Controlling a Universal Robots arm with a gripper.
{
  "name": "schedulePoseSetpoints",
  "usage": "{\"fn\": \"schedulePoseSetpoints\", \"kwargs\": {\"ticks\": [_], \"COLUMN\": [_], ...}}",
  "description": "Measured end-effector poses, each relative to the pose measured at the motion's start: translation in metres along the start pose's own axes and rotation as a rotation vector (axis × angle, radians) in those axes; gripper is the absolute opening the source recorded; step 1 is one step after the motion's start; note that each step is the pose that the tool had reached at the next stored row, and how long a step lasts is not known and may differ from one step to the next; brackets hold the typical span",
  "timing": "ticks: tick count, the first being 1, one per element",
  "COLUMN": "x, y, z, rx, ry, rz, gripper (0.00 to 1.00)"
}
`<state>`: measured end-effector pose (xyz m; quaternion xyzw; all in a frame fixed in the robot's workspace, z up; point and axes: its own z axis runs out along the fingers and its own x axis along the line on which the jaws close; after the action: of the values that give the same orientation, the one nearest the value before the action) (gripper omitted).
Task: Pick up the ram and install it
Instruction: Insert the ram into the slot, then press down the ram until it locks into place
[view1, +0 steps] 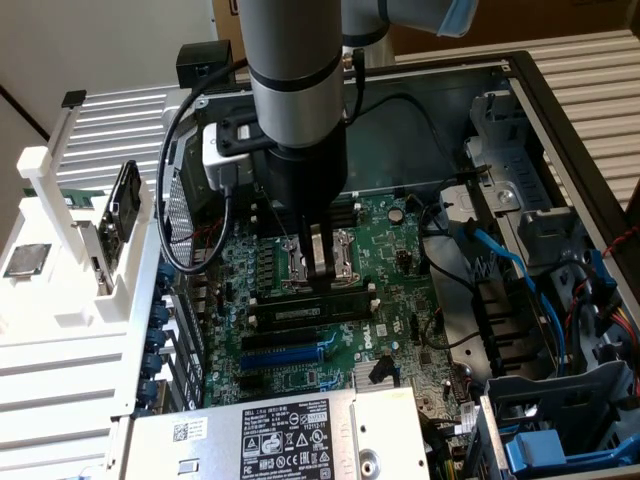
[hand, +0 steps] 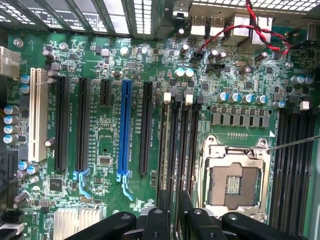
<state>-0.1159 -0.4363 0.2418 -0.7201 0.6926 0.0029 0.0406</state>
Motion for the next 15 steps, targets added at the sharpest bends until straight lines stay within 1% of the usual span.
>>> {"fn": "schedulePoseSetpoints", "kwargs": {"ticks": [14, 15], "x": [0.0000, 0.0000], "y": [0.0001, 0.0001], "z": [0.0000, 0.0000], "rx": [0.0001, 0.0002], "ry": [0.0001, 0.0000], "rz": [0.000, 0.000], "gripper": [0.22, 0.20]}}
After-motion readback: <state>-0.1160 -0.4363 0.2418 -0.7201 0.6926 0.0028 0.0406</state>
